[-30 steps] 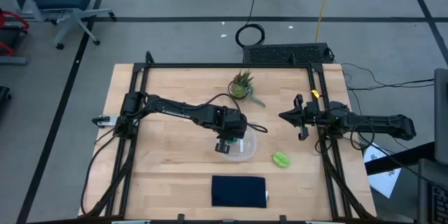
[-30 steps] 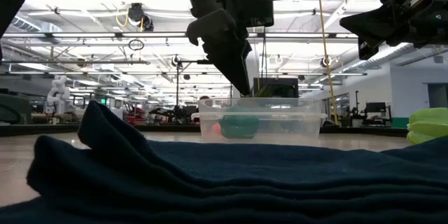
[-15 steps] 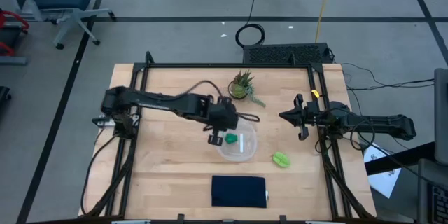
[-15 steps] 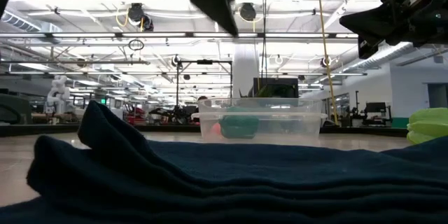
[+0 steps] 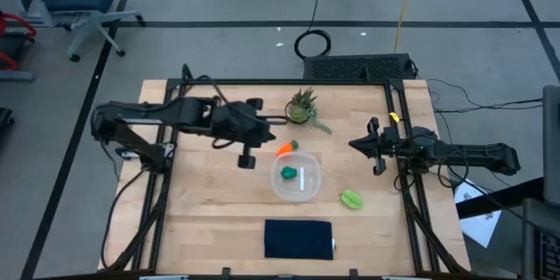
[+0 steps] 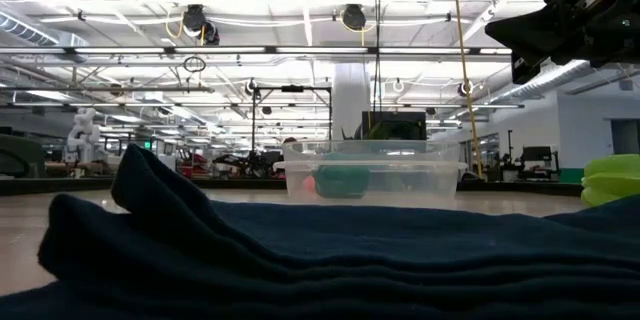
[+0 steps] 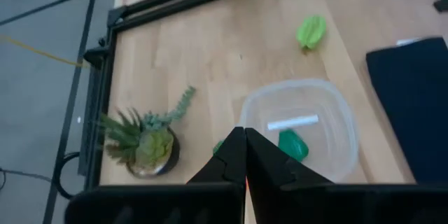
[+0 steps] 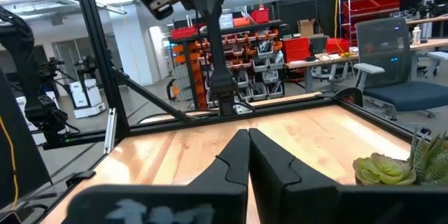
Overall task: Pick and placing Produce into tupperware
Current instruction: Put the star fruit into the transparent bin
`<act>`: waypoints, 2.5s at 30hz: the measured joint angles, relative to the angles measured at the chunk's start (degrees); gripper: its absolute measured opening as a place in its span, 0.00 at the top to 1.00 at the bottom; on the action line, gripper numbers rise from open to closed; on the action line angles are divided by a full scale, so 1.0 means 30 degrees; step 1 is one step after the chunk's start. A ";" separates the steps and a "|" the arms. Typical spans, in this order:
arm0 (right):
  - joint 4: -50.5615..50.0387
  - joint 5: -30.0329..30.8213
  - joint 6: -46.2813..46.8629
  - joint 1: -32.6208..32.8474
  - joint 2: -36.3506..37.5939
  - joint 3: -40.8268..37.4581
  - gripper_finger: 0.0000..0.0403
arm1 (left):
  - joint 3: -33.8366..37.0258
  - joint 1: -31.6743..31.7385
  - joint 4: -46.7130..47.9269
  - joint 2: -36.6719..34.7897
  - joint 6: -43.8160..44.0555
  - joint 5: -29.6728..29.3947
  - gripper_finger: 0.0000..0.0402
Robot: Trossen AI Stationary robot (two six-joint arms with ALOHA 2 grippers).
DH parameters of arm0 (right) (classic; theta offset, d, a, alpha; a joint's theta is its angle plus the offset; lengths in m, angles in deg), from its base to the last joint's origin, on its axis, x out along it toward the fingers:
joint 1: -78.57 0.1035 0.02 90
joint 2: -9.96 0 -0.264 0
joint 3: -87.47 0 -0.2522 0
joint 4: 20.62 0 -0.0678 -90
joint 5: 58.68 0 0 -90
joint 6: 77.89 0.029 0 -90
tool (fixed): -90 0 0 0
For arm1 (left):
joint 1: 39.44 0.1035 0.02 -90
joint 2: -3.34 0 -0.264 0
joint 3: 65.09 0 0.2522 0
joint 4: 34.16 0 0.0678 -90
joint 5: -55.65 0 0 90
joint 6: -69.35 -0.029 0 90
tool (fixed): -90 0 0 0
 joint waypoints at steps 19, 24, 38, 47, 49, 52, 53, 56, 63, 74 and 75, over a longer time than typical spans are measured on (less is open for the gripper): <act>-0.0012 0.0000 0.0000 -0.0005 -0.0131 -0.0001 1.00 | 0.4055 0.0547 -0.4149 -0.4557 -0.0144 0.1747 1.00; -0.0007 0.0000 -0.0007 0.0000 -0.0138 0.0003 1.00 | 0.6578 0.1108 -0.7148 -0.6279 0.0627 0.2384 1.00; 0.0000 0.0000 0.0000 -0.0007 -0.0131 0.0007 1.00 | 1.3579 0.2489 -1.1907 -1.2466 0.1330 0.4092 1.00; -0.0001 0.0000 -0.0001 -0.0007 -0.0132 0.0004 1.00 | 1.6914 0.2616 -1.3223 -1.4582 0.1923 0.4421 1.00; 0.0000 0.0000 -0.0003 -0.0004 -0.0131 0.0000 1.00 | 1.7755 0.2617 -1.3069 -1.4903 0.1785 0.3705 1.00; -0.0005 0.0000 -0.0007 -0.0005 -0.0135 0.0007 1.00 | 1.9095 0.2711 -1.3267 -1.5380 0.1905 0.3405 1.00; -0.0007 0.0000 0.0000 -0.0005 -0.0133 0.0005 1.00 | 1.9506 0.2745 -1.3446 -1.5529 0.2140 0.3412 1.00; -0.0003 0.0000 -0.0007 0.0000 -0.0131 0.0003 1.00 | 2.0799 0.2892 -1.4736 -1.5945 0.2995 0.3606 1.00; -0.0007 0.0000 -0.0004 -0.0001 -0.0138 0.0003 1.00 | 2.3732 0.3335 -1.8438 -1.7233 0.3591 0.5018 1.00; -0.0007 0.0000 0.0252 -0.0007 -0.0131 0.0006 1.00 | 2.6253 0.3256 -1.8961 -2.0107 0.3539 0.2677 1.00; -0.0007 0.0000 0.0335 -0.0004 -0.0131 0.0003 1.00 | 2.6426 0.3110 -1.8961 -2.0376 0.3511 0.2552 1.00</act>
